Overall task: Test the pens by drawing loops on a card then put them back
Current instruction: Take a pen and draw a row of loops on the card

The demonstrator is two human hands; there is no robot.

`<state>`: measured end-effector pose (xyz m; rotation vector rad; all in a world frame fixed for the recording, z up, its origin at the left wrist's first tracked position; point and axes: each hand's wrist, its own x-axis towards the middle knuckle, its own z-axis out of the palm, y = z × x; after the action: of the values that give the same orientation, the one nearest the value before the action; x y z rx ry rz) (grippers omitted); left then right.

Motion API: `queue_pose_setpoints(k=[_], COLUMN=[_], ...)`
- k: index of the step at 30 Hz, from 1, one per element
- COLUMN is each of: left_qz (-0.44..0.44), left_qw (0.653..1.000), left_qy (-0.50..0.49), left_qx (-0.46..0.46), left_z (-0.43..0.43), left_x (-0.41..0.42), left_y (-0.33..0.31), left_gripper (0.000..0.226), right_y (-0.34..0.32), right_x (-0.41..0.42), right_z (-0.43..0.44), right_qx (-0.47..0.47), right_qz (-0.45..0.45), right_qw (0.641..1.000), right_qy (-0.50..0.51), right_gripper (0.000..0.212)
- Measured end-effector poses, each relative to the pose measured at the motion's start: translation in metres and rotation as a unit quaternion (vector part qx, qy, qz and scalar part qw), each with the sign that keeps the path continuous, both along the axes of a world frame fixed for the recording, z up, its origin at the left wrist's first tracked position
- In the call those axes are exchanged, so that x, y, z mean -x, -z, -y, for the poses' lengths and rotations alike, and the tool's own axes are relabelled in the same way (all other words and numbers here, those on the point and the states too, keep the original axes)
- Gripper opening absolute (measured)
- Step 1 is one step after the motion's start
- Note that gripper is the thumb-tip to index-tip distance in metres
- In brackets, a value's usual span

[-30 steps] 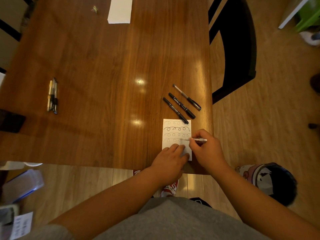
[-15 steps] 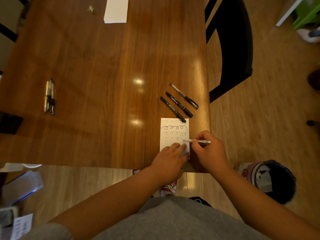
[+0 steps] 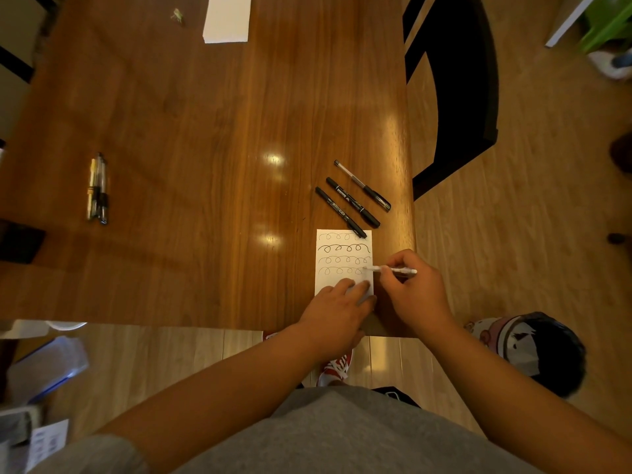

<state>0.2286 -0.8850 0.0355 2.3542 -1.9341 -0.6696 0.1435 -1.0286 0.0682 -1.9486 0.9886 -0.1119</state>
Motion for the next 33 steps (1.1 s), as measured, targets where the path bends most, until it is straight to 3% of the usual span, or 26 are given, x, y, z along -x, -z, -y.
queue_pose_setpoints(k=[17, 20, 23, 29, 33], left_qz=[-0.001, 0.000, -0.003, -0.041, -0.051], left_qw=[1.000, 1.000, 1.000, 0.998, 0.995], left_qy=[-0.018, -0.018, -0.017, -0.048, -0.083], left_qx=[0.011, 0.011, 0.007, 0.003, 0.013], left_z=[-0.002, -0.003, -0.004, -0.007, -0.008], left_x=[0.004, 0.004, 0.004, 0.002, -0.001], left_y=[0.003, 0.003, 0.003, -0.002, -0.010], left_gripper=[0.068, 0.067, 0.065, 0.058, 0.053], right_y=[0.002, 0.000, -0.002, -0.007, -0.017], right_x=[0.016, 0.019, 0.021, 0.023, 0.008], right_z=[0.002, 0.003, 0.010, 0.020, 0.028], right_qx=[0.021, 0.010, -0.069, -0.235, -0.306], right_qz=[-0.020, 0.000, 0.045, 0.041, 0.078], right_qw=[1.000, 0.999, 0.987, 0.934, 0.908], right_qy=[0.008, 0.053, 0.141, 0.266, 0.276], right_gripper=[0.015, 0.013, 0.010, 0.022, 0.033])
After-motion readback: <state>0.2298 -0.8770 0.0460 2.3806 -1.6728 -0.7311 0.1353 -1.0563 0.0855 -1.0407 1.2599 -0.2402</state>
